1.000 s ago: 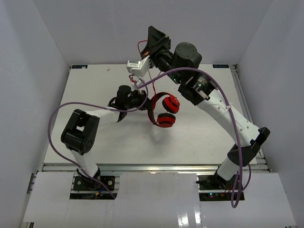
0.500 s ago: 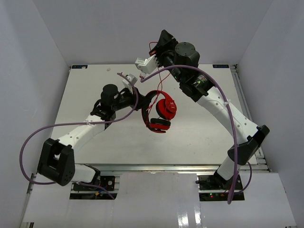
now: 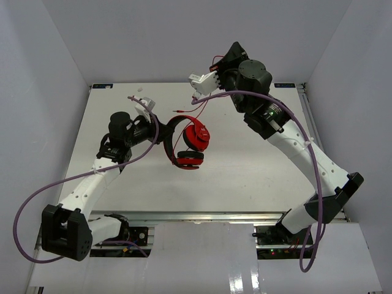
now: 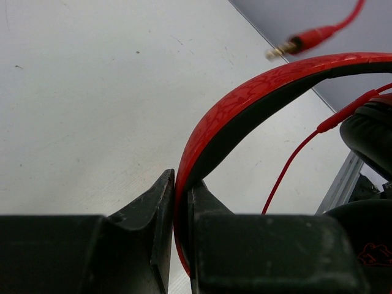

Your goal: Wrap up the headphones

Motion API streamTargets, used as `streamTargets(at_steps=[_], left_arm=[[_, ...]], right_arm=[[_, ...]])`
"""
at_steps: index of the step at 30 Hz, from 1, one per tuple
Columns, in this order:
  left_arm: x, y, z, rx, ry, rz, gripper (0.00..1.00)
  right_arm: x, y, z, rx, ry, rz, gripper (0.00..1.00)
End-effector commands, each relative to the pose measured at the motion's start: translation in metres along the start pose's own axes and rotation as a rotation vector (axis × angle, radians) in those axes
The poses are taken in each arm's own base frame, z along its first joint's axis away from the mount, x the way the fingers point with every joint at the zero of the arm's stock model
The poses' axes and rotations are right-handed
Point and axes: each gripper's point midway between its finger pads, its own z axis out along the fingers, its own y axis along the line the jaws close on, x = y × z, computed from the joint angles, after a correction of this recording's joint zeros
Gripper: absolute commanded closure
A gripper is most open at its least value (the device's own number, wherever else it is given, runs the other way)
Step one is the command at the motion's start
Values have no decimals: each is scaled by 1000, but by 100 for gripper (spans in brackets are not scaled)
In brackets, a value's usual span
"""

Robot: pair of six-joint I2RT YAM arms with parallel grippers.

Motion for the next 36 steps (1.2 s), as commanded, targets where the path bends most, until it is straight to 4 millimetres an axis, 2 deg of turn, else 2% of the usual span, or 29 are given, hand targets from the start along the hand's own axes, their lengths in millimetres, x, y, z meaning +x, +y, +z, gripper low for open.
streamTargets(at_steps=[1, 7, 10, 14, 17, 18, 22, 24, 26, 30, 32, 36], left_arm=[[-25, -32, -19, 117, -67, -10, 100], [-35, -57, -33, 216, -74, -15, 100], [-42, -60, -39, 229, -87, -24, 100], [-51, -63, -45, 258, -106, -50, 100], [-54, -58, -47, 260, -121, -91, 100], [-50, -54, -46, 260, -113, -111, 100], [-51, -48, -48, 271, -133, -172, 100], [-48, -45, -49, 276, -133, -200, 100], [-50, -41, -49, 264, -133, -213, 100], [-60, -37, -50, 229, -142, -220, 100], [-62, -29, -49, 165, -133, -249, 100], [-72, -17, -52, 48, -120, -237, 100]], right_arm=[[28, 22, -15, -85, 148, 44, 92], [28, 58, -17, -205, 205, 67, 92], [23, 83, -17, -290, 219, 87, 92], [14, 104, -19, -335, 195, 124, 92], [-1, 119, -21, -394, 130, 246, 92], [-1, 115, -22, -392, 117, 288, 92], [-13, 129, -25, -458, 54, 456, 92], [-16, 136, -27, -488, 39, 545, 90], [-19, 142, -28, -524, 10, 637, 82], [-27, 160, -34, -621, -42, 793, 76], [-31, 171, -37, -671, -64, 844, 78], [-40, 203, -42, -795, -112, 951, 87]])
